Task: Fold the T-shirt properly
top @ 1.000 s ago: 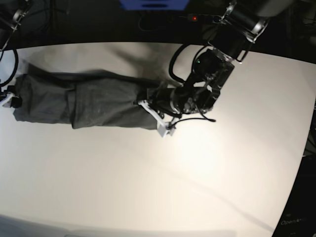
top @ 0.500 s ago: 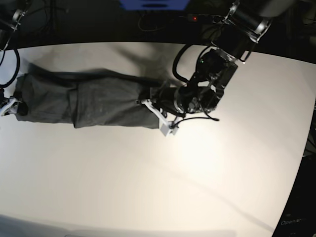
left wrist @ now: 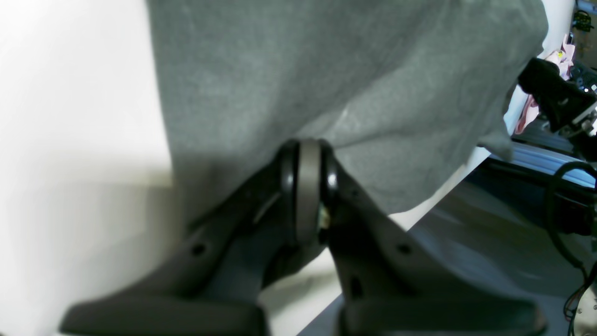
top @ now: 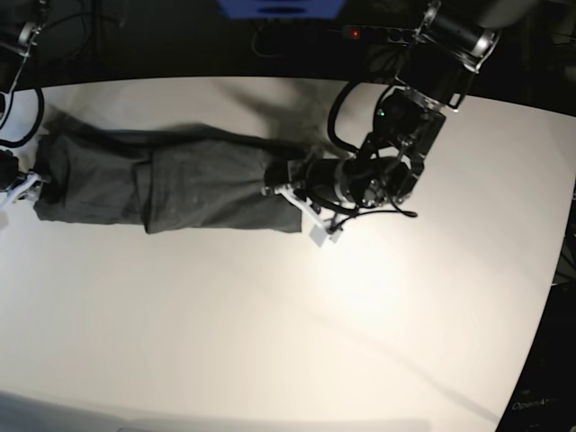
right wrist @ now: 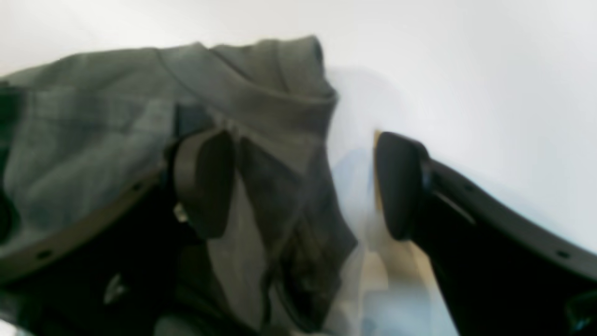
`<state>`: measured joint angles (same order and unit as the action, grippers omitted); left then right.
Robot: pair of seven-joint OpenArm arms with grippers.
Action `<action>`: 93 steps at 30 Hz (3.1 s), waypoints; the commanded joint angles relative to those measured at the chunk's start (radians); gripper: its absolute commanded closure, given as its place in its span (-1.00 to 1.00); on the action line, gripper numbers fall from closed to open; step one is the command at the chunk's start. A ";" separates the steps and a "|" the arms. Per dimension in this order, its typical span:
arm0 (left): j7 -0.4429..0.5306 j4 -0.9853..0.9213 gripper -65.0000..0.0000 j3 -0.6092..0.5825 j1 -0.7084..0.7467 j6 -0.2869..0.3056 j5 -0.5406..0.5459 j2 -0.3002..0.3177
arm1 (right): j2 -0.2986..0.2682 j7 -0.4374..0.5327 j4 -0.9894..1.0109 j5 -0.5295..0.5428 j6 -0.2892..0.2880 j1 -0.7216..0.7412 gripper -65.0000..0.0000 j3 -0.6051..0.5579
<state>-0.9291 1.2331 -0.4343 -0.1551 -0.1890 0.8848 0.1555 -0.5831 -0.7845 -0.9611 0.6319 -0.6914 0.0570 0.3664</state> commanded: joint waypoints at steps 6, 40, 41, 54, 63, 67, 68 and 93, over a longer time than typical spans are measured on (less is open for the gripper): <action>-0.048 -0.034 0.94 -0.002 0.035 -0.125 -0.235 0.046 | -0.022 0.004 -0.006 0.012 -0.007 0.008 -0.42 0.009; -0.038 -0.032 0.94 -0.002 0.038 -0.125 -0.235 0.042 | 0.013 -0.106 -0.223 0.012 -0.007 -0.059 0.98 0.007; -0.038 -0.032 0.94 -0.002 0.038 -0.125 -0.235 0.042 | 0.013 -0.115 -0.246 0.012 -0.007 -0.062 0.98 0.007; -0.041 -0.032 0.94 -0.008 0.041 -0.125 -0.235 0.039 | 0.093 -0.333 -0.574 0.012 -0.007 -0.098 0.98 0.016; -0.040 -0.031 0.94 -0.010 0.045 -0.125 -0.235 0.037 | 0.197 -0.528 -0.836 0.012 -0.007 -0.115 0.98 0.010; -0.040 -0.031 0.94 -0.010 0.045 -0.125 -0.235 0.037 | 0.242 -0.597 -0.908 0.012 -0.007 -0.098 0.98 0.009; -0.040 -0.031 0.94 -0.010 0.045 -0.125 -0.235 0.037 | 0.251 -0.612 -0.908 0.010 -0.007 -0.088 0.98 0.009; -0.038 -0.029 0.94 -0.010 0.056 -0.125 -0.235 0.036 | 0.435 -0.612 -0.907 0.012 -0.007 0.011 0.98 -0.114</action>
<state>-0.9161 1.2377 -0.4347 -0.1455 -0.1894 0.8772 0.1520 -0.1379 -1.3987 -1.8519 0.6243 -0.6910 0.0502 0.2489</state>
